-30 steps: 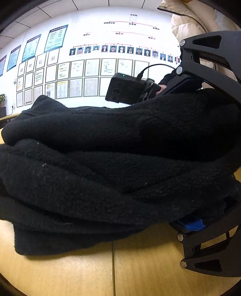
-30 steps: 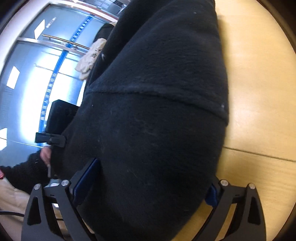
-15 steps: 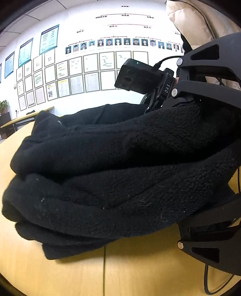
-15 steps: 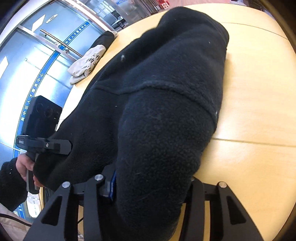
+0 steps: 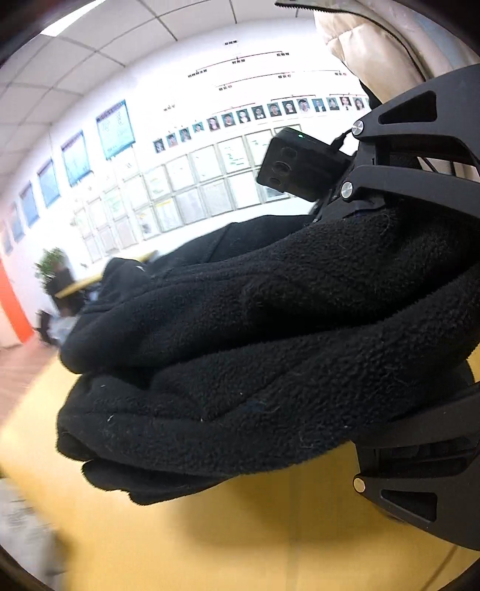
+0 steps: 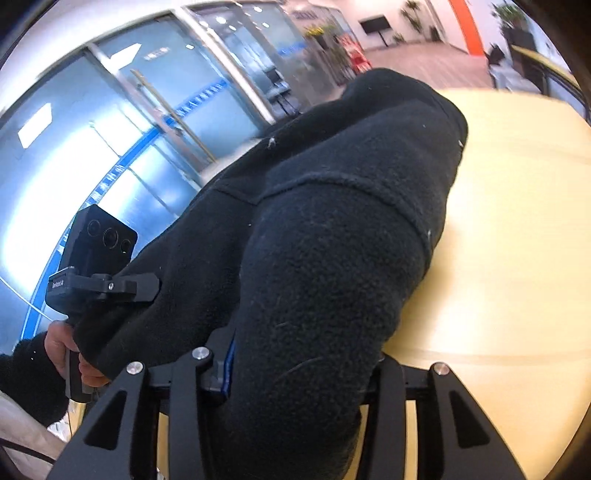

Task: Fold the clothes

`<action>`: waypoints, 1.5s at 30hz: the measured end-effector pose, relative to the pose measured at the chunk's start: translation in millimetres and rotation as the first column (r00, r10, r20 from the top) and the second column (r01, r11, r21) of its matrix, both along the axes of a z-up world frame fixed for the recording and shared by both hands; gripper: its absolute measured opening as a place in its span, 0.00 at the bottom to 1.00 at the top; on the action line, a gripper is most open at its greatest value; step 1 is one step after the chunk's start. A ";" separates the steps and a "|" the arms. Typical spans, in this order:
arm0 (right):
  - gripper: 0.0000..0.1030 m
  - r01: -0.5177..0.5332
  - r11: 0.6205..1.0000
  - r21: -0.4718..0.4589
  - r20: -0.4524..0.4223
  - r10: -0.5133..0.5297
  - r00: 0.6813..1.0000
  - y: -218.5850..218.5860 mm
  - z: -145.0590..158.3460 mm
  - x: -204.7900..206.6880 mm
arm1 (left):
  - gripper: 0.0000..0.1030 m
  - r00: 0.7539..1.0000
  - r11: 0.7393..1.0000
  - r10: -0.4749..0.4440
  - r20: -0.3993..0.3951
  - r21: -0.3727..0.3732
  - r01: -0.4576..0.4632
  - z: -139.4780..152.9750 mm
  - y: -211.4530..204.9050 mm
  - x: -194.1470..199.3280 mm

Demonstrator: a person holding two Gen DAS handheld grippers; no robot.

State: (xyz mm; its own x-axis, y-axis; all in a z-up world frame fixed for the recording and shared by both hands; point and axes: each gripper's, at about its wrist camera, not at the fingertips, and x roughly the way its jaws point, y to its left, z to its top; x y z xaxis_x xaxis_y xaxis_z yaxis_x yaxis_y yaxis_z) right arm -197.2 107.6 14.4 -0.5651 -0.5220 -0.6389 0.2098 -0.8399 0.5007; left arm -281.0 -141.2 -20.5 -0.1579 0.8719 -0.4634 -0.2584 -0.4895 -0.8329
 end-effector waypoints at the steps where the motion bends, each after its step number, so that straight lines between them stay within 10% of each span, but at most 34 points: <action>1: 0.42 -0.014 1.000 -0.013 -0.026 0.014 1.000 -20.0 13.0 -11.8 | 0.63 0.999 1.000 0.020 -0.028 -0.010 -0.020 16.6 -21.6 -3.9; 6: 0.42 -0.116 0.989 -0.088 -0.147 0.102 0.984 -110.6 61.8 -73.8 | 0.63 0.981 0.991 0.105 -0.162 -0.066 -0.117 88.1 -123.6 -22.0; 10: 0.43 -0.160 0.976 -0.149 -0.173 0.133 0.976 -167.1 53.9 -130.6 | 0.64 0.971 0.976 0.136 -0.196 -0.142 -0.165 90.1 -182.6 -54.2; 17: 0.44 -0.138 0.983 -0.122 0.057 0.146 0.988 -234.9 -100.7 -234.1 | 0.64 0.985 0.913 0.173 -0.012 -0.374 -0.165 -86.7 -238.8 -141.9; 19: 0.48 -0.118 0.988 -0.103 0.160 0.133 0.978 -239.2 -143.9 -244.7 | 0.73 0.982 0.929 0.189 -0.009 -0.322 -0.182 -114.5 -250.4 -141.6; 24: 0.49 -0.158 0.979 -0.126 0.137 0.175 0.975 -233.7 -142.1 -247.7 | 0.73 0.986 0.950 0.159 -0.045 -0.264 -0.165 -112.0 -262.5 -133.3; 39: 0.46 -0.309 0.933 0.186 -0.127 0.335 0.934 -265.8 -87.2 -230.4 | 0.73 0.988 0.969 0.122 -0.093 -0.203 -0.138 -103.3 -297.5 -85.9; 45: 0.50 -0.297 0.955 -0.004 0.030 0.297 0.954 -239.6 -127.7 -262.6 | 0.76 0.991 0.970 0.085 -0.102 -0.220 -0.106 -98.6 -282.3 -94.8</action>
State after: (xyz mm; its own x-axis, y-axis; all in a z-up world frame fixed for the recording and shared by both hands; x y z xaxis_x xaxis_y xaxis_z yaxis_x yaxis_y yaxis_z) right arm -459.8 -131.9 -113.4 -0.3650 -0.6628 -0.6539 0.4348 -0.7424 0.5097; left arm -375.8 -423.5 -119.1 -0.2859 0.7260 -0.6254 -0.2714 -0.6873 -0.6738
